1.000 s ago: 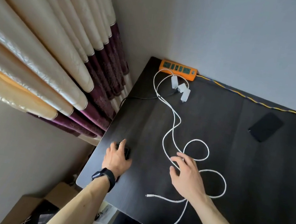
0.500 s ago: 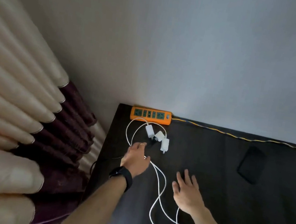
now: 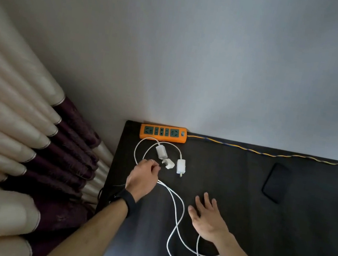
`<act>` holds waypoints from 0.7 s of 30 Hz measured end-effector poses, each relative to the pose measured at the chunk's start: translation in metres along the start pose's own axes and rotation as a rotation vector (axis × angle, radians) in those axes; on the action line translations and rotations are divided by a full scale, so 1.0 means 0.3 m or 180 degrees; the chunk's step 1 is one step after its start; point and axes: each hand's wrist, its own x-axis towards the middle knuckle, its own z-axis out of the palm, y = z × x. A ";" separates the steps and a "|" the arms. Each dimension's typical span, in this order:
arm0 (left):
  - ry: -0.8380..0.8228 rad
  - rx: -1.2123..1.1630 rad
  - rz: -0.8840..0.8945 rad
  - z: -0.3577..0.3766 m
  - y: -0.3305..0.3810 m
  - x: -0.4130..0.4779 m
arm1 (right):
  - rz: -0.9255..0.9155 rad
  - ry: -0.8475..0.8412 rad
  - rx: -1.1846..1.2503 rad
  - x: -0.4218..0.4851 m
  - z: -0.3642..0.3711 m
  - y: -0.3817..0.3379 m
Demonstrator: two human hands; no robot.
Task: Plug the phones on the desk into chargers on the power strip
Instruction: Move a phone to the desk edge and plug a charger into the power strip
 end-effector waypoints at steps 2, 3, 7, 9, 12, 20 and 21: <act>0.0118 -0.0262 0.0024 -0.056 0.011 -0.062 | 0.0318 0.0098 0.0799 -0.037 -0.050 -0.033; 0.0147 -0.0377 0.0077 -0.075 0.019 -0.090 | 0.0407 0.0187 0.1110 -0.054 -0.082 -0.047; 0.0267 -0.0718 0.0335 -0.156 0.053 -0.245 | -0.0138 0.0940 0.1875 -0.151 -0.181 -0.138; 0.0194 -0.0765 0.0490 -0.168 0.074 -0.283 | -0.0422 0.1267 0.2402 -0.184 -0.224 -0.185; 0.0206 -0.0808 0.0750 -0.197 0.114 -0.375 | -0.0546 0.1041 0.3749 -0.274 -0.267 -0.243; 0.0258 -0.0413 0.0773 -0.207 0.111 -0.505 | -0.0715 0.0571 0.4846 -0.396 -0.264 -0.261; 0.0232 -0.0336 0.0833 -0.204 0.113 -0.514 | -0.0736 0.0607 0.4760 -0.409 -0.261 -0.264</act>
